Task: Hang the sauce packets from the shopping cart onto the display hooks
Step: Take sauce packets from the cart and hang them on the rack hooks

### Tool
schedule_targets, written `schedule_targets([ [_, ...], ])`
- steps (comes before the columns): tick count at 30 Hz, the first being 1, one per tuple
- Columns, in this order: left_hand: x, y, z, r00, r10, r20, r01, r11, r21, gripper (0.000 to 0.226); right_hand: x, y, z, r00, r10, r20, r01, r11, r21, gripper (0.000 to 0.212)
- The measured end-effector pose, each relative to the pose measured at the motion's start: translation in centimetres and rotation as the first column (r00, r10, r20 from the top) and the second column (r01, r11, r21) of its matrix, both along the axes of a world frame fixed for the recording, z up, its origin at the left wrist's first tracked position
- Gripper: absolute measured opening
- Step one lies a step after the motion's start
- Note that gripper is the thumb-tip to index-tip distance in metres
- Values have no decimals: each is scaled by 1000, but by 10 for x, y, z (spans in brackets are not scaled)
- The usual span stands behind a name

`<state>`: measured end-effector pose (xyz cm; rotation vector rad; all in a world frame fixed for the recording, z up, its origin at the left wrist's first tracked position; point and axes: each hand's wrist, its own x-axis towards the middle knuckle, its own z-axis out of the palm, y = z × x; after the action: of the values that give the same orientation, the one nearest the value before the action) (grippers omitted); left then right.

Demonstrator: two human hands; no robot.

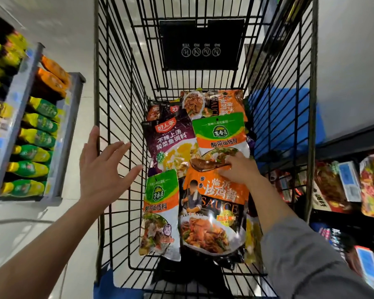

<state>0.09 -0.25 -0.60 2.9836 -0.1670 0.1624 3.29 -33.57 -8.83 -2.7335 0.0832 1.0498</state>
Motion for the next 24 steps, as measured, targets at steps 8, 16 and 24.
schedule_targets([
  [8, 0, 0, 2, 1000, -8, -19, 8, 999, -33, 68, -37, 25, 65, 941, -183, 283, 180, 983, 36, 27],
  [16, -1, 1, 3, 999, -43, 7, 43, 997, -66, 65, -80, 43, 125, 896, -293, 334, 277, 956, 95, 28],
  [24, -4, 1, 3, 996, -75, 41, 76, 997, -20, 57, -109, 17, 157, 864, -423, 272, 395, 906, 154, 33],
])
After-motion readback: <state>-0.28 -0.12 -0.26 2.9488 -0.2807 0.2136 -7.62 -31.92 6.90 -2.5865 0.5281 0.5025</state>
